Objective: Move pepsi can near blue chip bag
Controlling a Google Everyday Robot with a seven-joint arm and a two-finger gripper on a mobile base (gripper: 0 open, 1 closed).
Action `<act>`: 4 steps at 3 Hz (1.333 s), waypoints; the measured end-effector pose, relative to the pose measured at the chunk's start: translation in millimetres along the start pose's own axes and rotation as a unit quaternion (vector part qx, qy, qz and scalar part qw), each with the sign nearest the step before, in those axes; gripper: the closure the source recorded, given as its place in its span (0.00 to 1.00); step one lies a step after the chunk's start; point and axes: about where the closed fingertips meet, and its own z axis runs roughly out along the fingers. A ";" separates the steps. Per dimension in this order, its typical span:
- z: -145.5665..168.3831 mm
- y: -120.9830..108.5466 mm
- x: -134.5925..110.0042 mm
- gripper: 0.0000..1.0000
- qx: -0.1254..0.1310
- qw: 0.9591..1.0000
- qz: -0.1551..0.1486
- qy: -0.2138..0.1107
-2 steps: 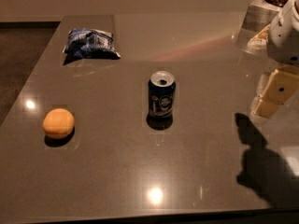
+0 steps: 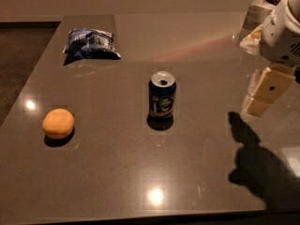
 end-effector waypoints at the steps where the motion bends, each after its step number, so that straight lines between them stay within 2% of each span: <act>1: 14.3 4.3 -24.7 0.00 -0.017 0.999 -0.008 -0.038; 2: 29.6 12.1 -50.8 0.00 -0.045 0.996 -0.018 -0.080; 3: 42.3 20.4 -75.0 0.00 -0.078 0.989 -0.028 -0.119; 4: 54.7 30.9 -101.3 0.00 -0.108 0.980 -0.041 -0.163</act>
Offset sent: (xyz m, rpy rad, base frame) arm 0.0080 0.0987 -0.0311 0.2904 0.0913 0.1719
